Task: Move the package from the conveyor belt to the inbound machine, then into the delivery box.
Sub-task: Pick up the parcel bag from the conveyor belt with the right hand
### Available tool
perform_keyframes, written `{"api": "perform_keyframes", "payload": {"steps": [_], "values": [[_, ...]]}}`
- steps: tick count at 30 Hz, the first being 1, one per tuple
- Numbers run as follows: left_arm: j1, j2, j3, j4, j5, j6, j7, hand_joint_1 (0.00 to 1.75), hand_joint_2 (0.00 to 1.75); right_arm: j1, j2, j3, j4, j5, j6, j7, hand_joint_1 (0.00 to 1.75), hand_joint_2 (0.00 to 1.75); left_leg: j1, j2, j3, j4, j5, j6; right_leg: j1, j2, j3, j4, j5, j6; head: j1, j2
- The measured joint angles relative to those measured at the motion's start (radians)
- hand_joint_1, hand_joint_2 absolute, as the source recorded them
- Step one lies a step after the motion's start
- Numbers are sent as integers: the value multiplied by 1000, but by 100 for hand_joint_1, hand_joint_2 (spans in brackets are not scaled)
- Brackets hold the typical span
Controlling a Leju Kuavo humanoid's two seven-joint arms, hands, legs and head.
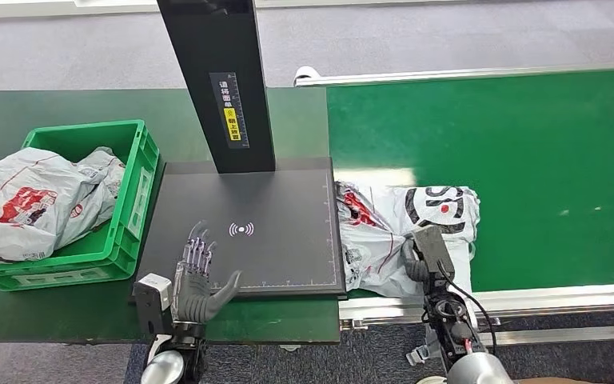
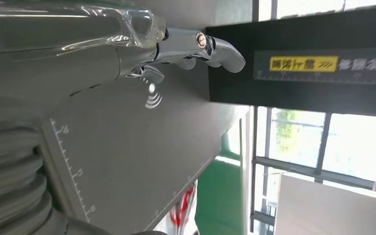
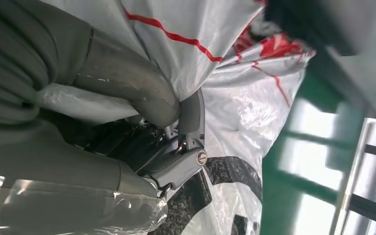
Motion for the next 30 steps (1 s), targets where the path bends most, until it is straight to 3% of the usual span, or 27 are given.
{"api": "perform_keyframes", "payload": {"steps": [3,8,18,25,30], "values": [[9,6,18,-34,-24,6,0,0,175,130,24,1,-242,-84,35,24,175,175,0,-3,-2,0,0,0,0,-2,-1,0,-1,0,0,0],[24,14,53,-87,-61,4,0,0,175,344,39,34,-670,-121,-7,76,175,175,0,-2,-3,0,-1,-1,0,-3,-2,0,-3,1,0,0],[32,15,77,-134,-95,-7,-8,0,175,535,41,82,-1111,-92,-98,59,175,175,0,-2,-2,0,-2,-1,0,-3,-1,0,-3,1,0,0],[33,13,94,-158,-118,-3,-17,0,175,577,40,140,-1281,-44,-82,29,175,175,0,-2,-2,0,-2,-1,0,-3,-1,0,-3,1,0,0],[15,17,122,-171,-130,15,-30,0,175,469,21,215,-1258,29,-19,71,175,175,0,-1,0,-1,-1,0,0,-2,1,0,-2,0,0,0]]}}
